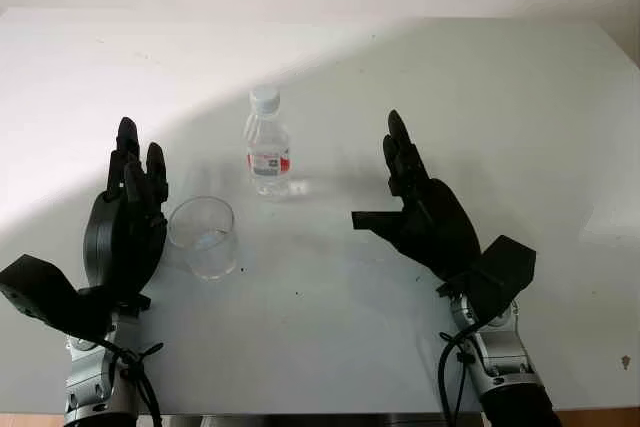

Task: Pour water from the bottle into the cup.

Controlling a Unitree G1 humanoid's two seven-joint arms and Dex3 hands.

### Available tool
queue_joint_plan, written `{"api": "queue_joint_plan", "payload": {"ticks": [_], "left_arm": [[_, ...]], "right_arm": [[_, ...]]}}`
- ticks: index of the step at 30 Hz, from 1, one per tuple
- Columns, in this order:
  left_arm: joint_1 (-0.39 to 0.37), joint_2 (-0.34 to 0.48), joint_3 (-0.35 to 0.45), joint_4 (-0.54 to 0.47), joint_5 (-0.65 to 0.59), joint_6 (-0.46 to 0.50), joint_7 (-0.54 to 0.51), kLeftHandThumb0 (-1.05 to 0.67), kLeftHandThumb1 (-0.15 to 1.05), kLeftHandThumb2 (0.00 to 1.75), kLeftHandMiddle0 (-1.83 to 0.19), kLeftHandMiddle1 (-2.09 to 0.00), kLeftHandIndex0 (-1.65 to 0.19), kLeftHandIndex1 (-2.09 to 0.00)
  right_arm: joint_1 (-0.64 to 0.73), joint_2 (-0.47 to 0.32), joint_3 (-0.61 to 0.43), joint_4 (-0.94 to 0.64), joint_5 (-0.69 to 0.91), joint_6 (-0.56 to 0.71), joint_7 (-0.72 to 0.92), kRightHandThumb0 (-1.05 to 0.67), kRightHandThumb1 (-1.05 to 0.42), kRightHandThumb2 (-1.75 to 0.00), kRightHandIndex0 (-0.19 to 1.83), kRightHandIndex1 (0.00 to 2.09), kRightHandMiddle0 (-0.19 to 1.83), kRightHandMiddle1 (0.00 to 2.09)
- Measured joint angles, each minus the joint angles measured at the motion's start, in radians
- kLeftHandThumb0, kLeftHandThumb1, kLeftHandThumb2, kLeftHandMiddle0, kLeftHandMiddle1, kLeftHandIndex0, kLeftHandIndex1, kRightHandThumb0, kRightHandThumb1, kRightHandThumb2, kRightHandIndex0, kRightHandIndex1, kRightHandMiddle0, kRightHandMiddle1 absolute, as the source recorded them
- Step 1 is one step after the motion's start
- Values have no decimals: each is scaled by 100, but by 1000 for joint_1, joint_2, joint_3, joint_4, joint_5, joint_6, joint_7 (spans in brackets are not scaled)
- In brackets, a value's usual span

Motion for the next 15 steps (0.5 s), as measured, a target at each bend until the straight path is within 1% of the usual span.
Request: {"api": "queue_joint_plan", "payload": {"ticks": [5, 13, 15], "left_arm": [[6, 0, 0, -6, 1, 0, 4, -75, 105, 70, 19, 0, 19, 0], [-34, 0, -1, 36, 11, -14, 14, -75, 105, 70, 19, 0, 19, 0], [-36, 0, -1, 38, 11, -17, 16, -75, 105, 69, 19, 0, 19, 0]], "right_arm": [[-7, 0, 3, 11, 0, -1, 11, -91, -101, -5, -19, 0, -19, 0], [-120, 6, 14, 135, -5, -7, 44, -93, -101, -5, -19, 0, -19, 0], [-165, 13, 21, 164, -3, -11, 57, -91, -99, -5, -19, 0, -19, 0]]}}
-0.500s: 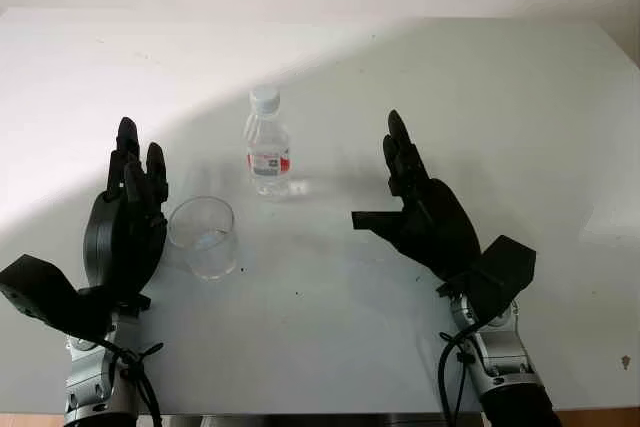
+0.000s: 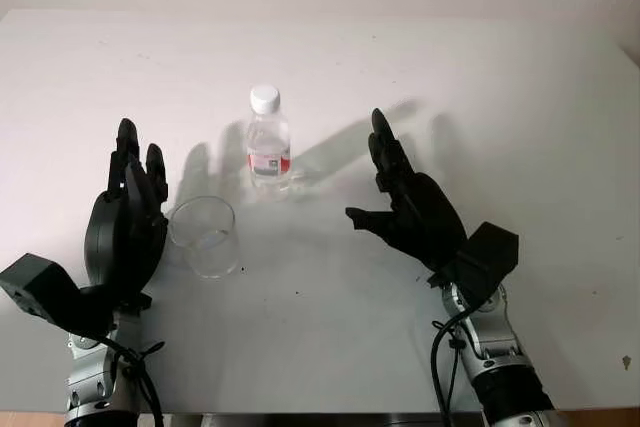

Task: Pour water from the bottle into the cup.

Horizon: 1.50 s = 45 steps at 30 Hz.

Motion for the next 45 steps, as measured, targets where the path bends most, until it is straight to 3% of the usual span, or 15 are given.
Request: {"api": "queue_joint_plan", "payload": {"ticks": [10, 21, 32, 45], "left_arm": [[-29, 0, -3, 22, -1, -9, -7, -75, 105, 70, 19, 0, 19, 0], [-46, 1, -1, 30, 0, -13, -3, -74, 105, 69, 19, 0, 19, 0], [-47, 3, -1, 33, 1, -17, 3, -75, 105, 67, 19, 0, 19, 0], [-48, 3, 2, 33, 1, -22, 14, -75, 105, 66, 19, 0, 19, 0]], "right_arm": [[-295, 41, 5, 193, -27, -4, -13, -97, -99, -5, -19, 0, -19, 0], [-571, 94, 24, 526, -91, -49, -12, -101, -97, -5, -19, 0, -19, 0], [-618, 115, 17, 657, -91, -43, 60, -100, -95, -5, -19, 0, -19, 0], [-614, 143, -23, 684, -59, 28, 148, -92, -94, -5, -19, 0, -19, 0]]}}
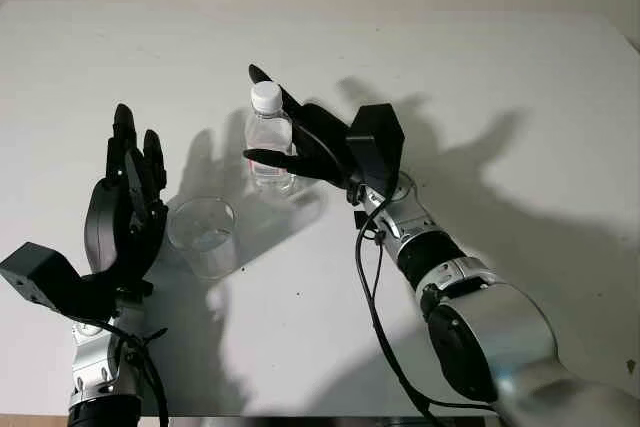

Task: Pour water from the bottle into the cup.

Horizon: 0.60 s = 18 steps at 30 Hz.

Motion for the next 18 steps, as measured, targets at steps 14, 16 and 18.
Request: {"api": "queue_joint_plan", "payload": {"ticks": [14, 16, 18], "left_arm": [[-14, 4, 1, 19, 4, -27, -11, -75, 105, 67, 19, 0, 19, 0], [-15, 4, 1, 20, 6, -27, -10, -74, 105, 67, 19, 0, 19, 0], [-15, 4, 2, 19, 7, -27, -6, -74, 105, 66, 19, 0, 19, 0]], "right_arm": [[19, 36, 5, 1, -11, -8, -91, -55, -88, -5, 19, 23, 7, 17], [19, 38, 7, 1, -17, -22, -95, -46, -89, -5, 16, 79, -3, 102], [19, 38, 7, 1, -17, -29, -92, -40, -91, -6, 6, 146, -1, 158]]}}
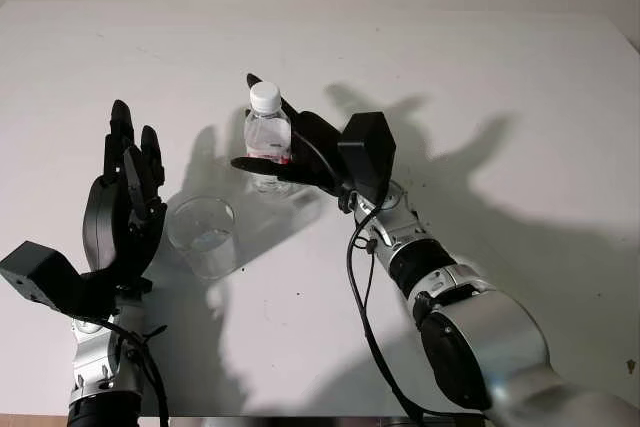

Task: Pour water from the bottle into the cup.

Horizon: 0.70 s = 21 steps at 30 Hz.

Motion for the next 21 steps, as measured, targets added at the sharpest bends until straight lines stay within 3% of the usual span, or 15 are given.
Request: {"api": "queue_joint_plan", "payload": {"ticks": [2, 4, 7, 9, 11, 17, 21], "left_arm": [[0, -1, 1, 0, 0, 0, 6, -74, 105, 66, 19, 0, 19, 0], [0, -1, 1, -1, 0, 0, 8, -74, 105, 66, 19, 0, 19, 0], [0, -2, 1, -2, 0, 0, 8, -74, 105, 66, 19, 0, 19, 0], [0, -2, 2, -2, 0, 0, 10, -74, 105, 66, 19, 0, 19, 0], [0, -3, 2, -2, 0, 0, 10, -74, 105, 66, 19, 0, 19, 0], [0, -3, 3, -2, 0, 0, 9, -74, 105, 66, 19, 0, 19, 0], [-3, -3, 4, 1, 0, 0, 9, -74, 105, 66, 19, 0, 19, 0]], "right_arm": [[0, 0, 0, 0, 0, -4, 6, -38, -93, -6, 7, 169, 6, 177], [0, 0, -3, 1, 3, -4, 19, -37, -97, -6, 27, 191, 16, 200], [0, 0, -1, 2, -3, -4, 19, -44, -100, -6, 52, 207, 34, 208], [-3, -2, 15, 0, -27, -9, -3, -48, -103, -7, 70, 209, 52, 209], [-7, -5, 36, -5, -58, -17, -28, -47, -104, -14, 98, 209, 86, 209], [-8, -16, 80, -6, -129, -77, -86, -40, -105, -44, 167, 209, 146, 209], [-7, -19, 83, -4, -145, -85, -126, -38, -105, -50, 182, 209, 167, 209]]}}
